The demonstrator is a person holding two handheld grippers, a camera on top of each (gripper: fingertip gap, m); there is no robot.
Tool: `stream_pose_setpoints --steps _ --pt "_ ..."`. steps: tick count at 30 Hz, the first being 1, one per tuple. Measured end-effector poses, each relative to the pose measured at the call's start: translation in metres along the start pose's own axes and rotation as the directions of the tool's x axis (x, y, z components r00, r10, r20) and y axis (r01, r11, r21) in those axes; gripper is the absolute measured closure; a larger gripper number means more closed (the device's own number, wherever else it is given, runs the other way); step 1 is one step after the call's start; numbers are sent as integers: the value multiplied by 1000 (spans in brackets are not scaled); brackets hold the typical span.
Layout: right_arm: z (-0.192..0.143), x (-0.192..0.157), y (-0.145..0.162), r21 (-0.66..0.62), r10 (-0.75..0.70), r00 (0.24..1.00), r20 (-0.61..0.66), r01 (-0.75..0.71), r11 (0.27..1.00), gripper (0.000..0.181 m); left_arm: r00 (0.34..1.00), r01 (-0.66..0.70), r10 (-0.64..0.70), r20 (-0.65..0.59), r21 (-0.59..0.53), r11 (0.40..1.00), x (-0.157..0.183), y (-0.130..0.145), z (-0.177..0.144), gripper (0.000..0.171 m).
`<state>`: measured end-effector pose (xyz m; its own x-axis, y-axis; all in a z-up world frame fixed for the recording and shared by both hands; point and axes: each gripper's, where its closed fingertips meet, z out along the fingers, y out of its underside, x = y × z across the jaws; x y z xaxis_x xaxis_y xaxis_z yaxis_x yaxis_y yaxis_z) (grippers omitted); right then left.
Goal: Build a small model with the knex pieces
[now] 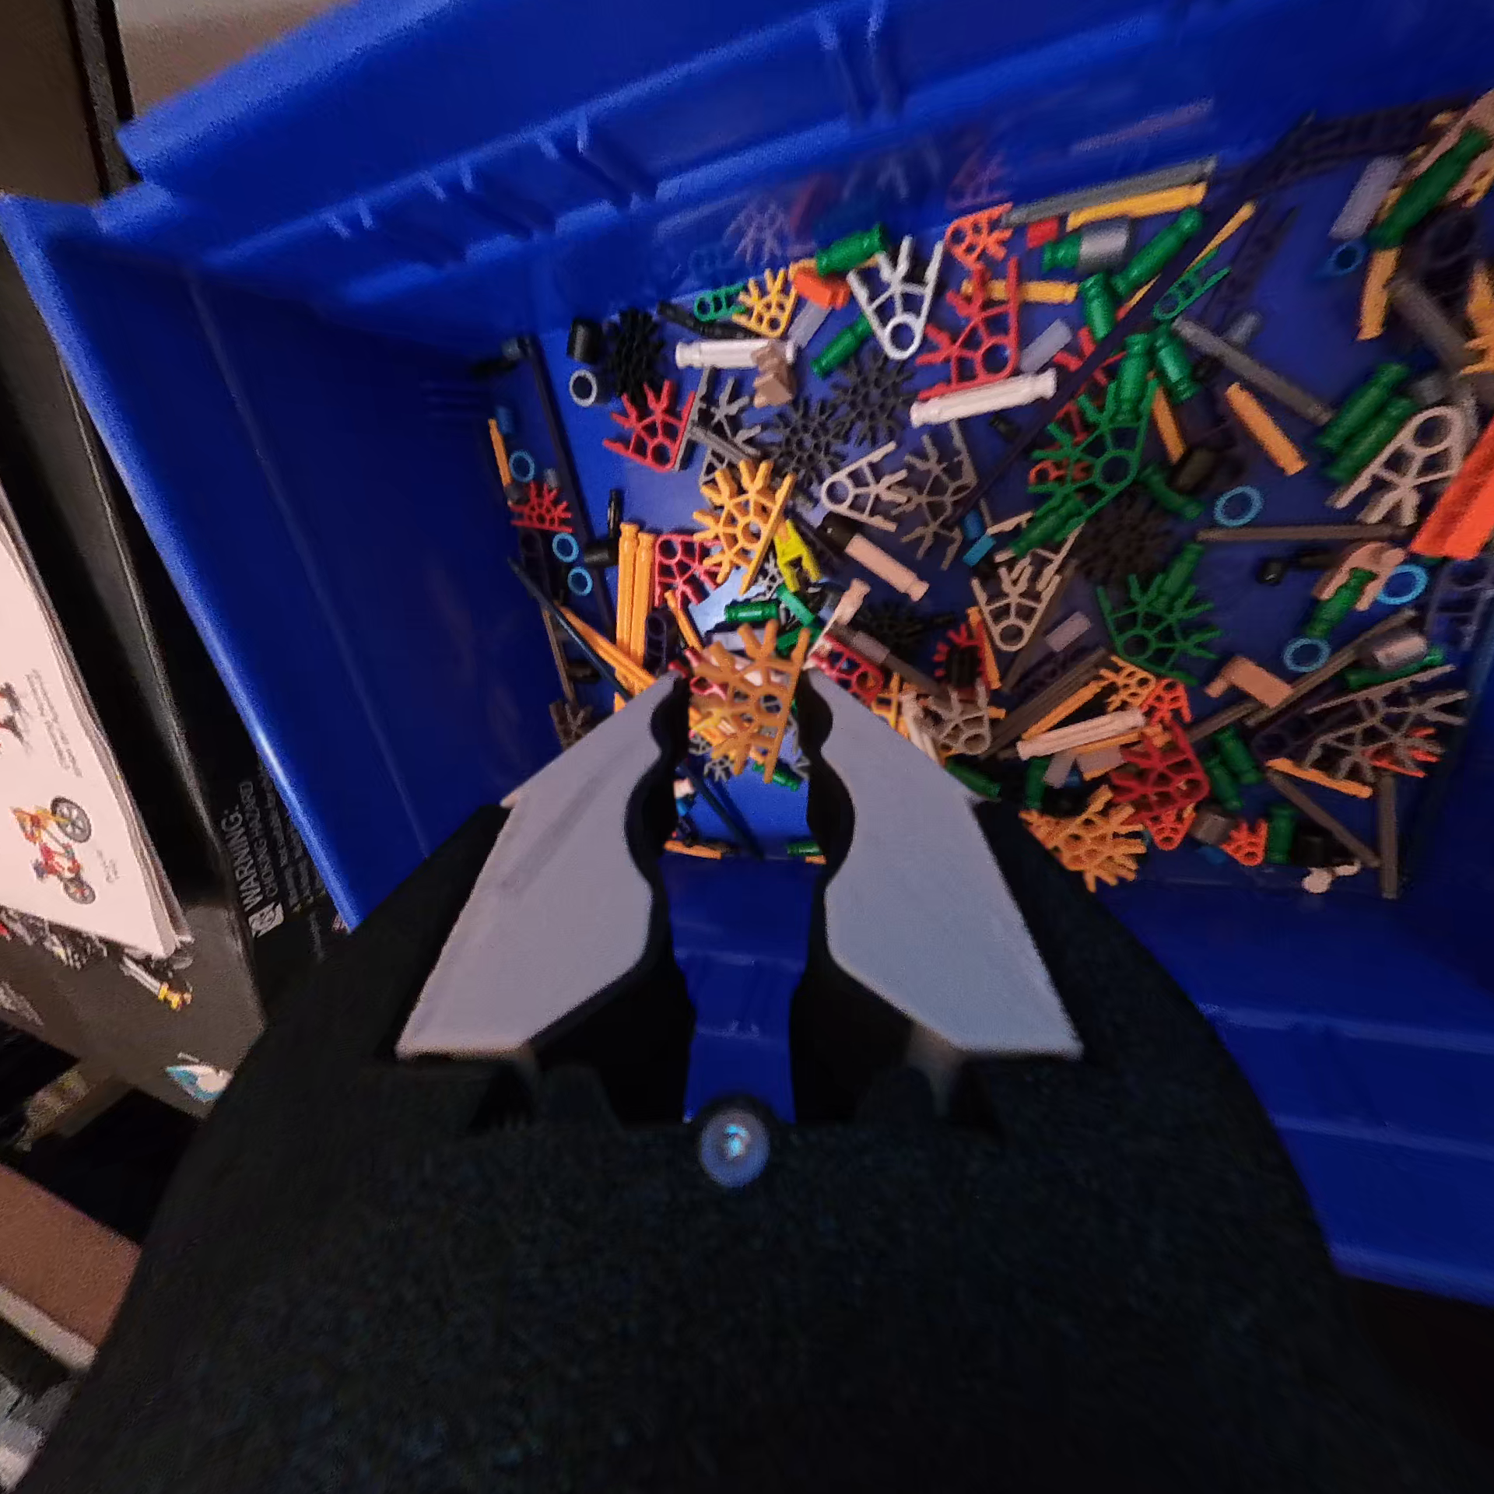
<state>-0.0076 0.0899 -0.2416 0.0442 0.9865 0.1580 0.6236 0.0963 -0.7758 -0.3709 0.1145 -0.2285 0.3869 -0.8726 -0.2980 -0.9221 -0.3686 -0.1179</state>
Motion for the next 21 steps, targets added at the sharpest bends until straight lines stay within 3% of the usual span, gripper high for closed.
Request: stream_pose_setpoints --steps 9,12,14,17,21 --pt "0 -1 0 -2 -3 1000 1 3 1000 164 998 66 -65 18 -57 996 -15 18 13 144" --pt "0 -1 0 -4 -2 1000 3 2 1000 164 996 70 -64 64 -100 993 -21 24 16 120" --pt "0 -1 0 -4 -3 1000 3 3 1000 164 996 68 -62 60 -94 993 -18 23 14 116" --pt "0 -1 0 -5 -5 1000 2 5 1000 164 998 58 -57 28 -55 997 -9 14 10 116" --pt "0 -1 0 -6 -6 1000 2 6 1000 164 999 14 -16 -32 -46 999 12 6 6 129"
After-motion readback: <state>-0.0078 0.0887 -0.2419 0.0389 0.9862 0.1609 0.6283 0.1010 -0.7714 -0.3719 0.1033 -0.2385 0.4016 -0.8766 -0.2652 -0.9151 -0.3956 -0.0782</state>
